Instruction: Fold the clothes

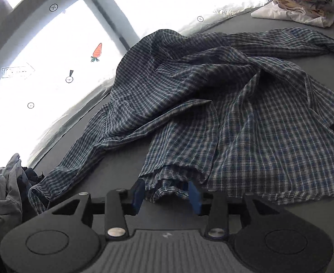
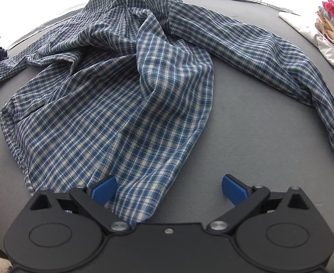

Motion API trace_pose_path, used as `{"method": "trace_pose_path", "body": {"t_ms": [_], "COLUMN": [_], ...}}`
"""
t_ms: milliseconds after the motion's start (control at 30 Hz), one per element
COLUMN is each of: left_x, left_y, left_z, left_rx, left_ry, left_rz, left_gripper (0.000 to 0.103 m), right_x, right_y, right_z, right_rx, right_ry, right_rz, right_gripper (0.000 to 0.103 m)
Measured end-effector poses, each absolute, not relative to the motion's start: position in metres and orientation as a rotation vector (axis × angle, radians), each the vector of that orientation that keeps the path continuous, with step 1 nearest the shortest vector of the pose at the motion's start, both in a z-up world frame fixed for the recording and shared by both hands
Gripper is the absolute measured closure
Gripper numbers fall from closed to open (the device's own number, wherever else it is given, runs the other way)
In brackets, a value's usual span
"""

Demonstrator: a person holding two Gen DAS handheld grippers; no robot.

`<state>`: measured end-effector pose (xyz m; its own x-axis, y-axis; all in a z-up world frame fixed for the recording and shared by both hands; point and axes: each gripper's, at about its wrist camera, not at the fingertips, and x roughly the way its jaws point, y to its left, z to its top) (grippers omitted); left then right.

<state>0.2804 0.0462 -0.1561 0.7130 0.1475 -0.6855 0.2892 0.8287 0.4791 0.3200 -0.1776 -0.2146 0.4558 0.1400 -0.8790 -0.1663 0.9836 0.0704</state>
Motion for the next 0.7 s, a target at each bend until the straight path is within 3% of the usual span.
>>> {"method": "trace_pose_path", "body": {"t_ms": [267,533,633,700], "left_x": [0.293,0.311,0.317,0.321], "left_y": [0.033,0.040,0.046,0.049], "left_z": [-0.181,-0.201,-0.202,-0.203], "left_rx": [0.873,0.964,0.925,0.896], "left_ry": [0.770,0.739,0.732,0.745], "left_rz": [-0.271,-0.381,-0.406,-0.424], "left_gripper": [0.048,0.047,0.058,0.089], "right_x": [0.326,0.330,0.331,0.332], "right_y": [-0.172,-0.166,-0.166,-0.166], "right_z": [-0.216,-0.217,-0.217,-0.217], "right_rx": [-0.001,0.049,0.065,0.076], "right_ry": [1.073,1.055,1.051,1.050], "right_rz": [0.102,-0.002,-0.026,-0.040], "right_gripper": [0.000,0.000,0.000,0.000]}}
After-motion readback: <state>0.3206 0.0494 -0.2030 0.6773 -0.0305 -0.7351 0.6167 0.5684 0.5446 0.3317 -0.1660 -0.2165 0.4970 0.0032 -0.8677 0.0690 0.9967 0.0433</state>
